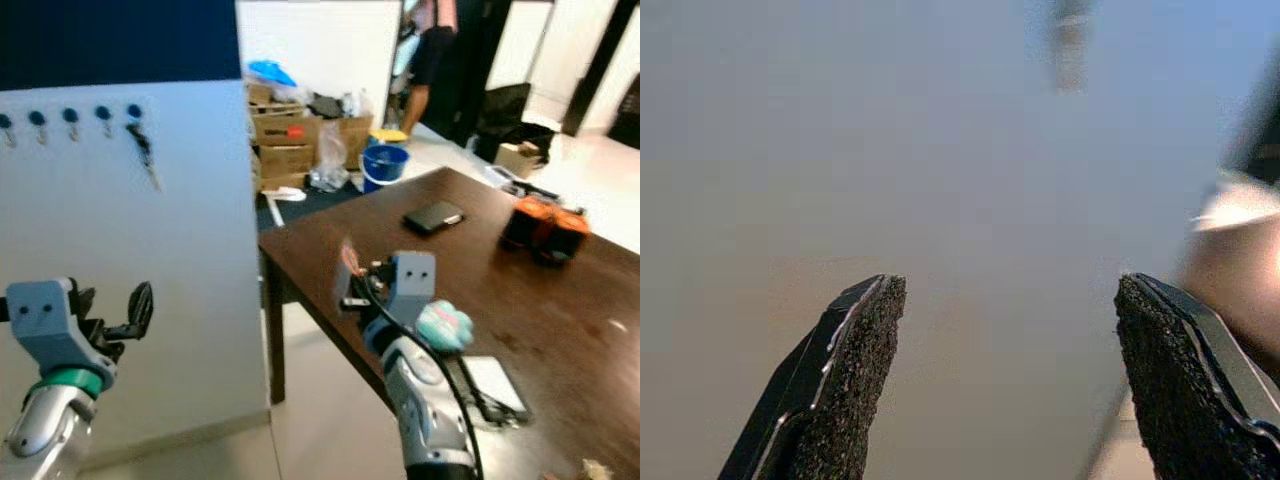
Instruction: Hang keys on a hook
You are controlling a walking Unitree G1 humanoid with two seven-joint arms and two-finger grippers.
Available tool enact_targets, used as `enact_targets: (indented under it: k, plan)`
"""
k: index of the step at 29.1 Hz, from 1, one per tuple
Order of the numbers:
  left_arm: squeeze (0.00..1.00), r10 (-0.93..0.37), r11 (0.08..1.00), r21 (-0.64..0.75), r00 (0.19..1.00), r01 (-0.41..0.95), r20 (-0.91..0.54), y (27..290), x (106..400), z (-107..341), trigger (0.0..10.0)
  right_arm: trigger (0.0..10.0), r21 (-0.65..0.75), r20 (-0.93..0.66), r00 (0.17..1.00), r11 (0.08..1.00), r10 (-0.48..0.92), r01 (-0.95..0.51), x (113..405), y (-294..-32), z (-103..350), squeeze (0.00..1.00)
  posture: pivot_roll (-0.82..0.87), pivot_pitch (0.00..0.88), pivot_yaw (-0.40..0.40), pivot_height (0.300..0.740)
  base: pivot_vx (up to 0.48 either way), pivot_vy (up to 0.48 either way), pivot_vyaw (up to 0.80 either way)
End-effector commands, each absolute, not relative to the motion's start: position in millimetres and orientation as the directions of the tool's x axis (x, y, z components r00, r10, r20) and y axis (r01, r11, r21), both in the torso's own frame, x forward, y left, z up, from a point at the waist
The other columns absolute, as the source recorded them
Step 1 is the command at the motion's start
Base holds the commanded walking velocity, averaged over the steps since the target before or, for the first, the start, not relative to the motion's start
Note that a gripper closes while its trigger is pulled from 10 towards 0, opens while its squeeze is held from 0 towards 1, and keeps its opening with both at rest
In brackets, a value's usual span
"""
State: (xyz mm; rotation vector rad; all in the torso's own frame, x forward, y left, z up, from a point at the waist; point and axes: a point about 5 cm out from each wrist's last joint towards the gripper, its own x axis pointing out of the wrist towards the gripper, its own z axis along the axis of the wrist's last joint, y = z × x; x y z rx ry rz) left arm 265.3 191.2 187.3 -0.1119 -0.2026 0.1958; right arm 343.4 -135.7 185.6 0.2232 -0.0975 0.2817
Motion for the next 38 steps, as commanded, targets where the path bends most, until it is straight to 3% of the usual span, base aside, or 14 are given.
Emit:
enact_targets:
  k: [1,13,33,38]
  plan:
    - [0.00,0.198,0.975,-0.140,0.963,-0.174,0.181,189.8,265.1,185.7,10.0,10.0,0.215,0.120,0.959,0.936,0.256,-0.277,342.5,-139.4,183.7,0.00,-0.22,0.024,0.095,0.740,0.386,0.000,0.00]
    - [0.00,0.185,0.977,-0.140,0.966,-0.161,0.179,188.0,266.0,185.1,10.0,10.0,0.218,0.118,0.959,0.936,0.256,-0.277,340.6,-139.1,182.5,0.00,-0.22,0.021,0.099,0.740,0.358,0.000,0.00]
    - [0.00,0.144,0.984,-0.128,0.970,-0.120,0.197,182.8,264.5,186.1,10.0,10.0,0.217,0.110,0.964,0.941,0.242,-0.261,337.4,-142.1,181.0,0.00,-0.22,0.039,0.105,0.740,0.000,0.000,0.00]
    - [0.00,0.130,0.987,-0.121,0.970,-0.107,0.204,181.0,264.1,186.0,10.0,10.0,0.219,0.107,0.964,0.940,0.242,-0.260,336.6,-141.3,180.4,0.00,-0.22,0.039,0.105,0.740,0.000,0.315,0.00]
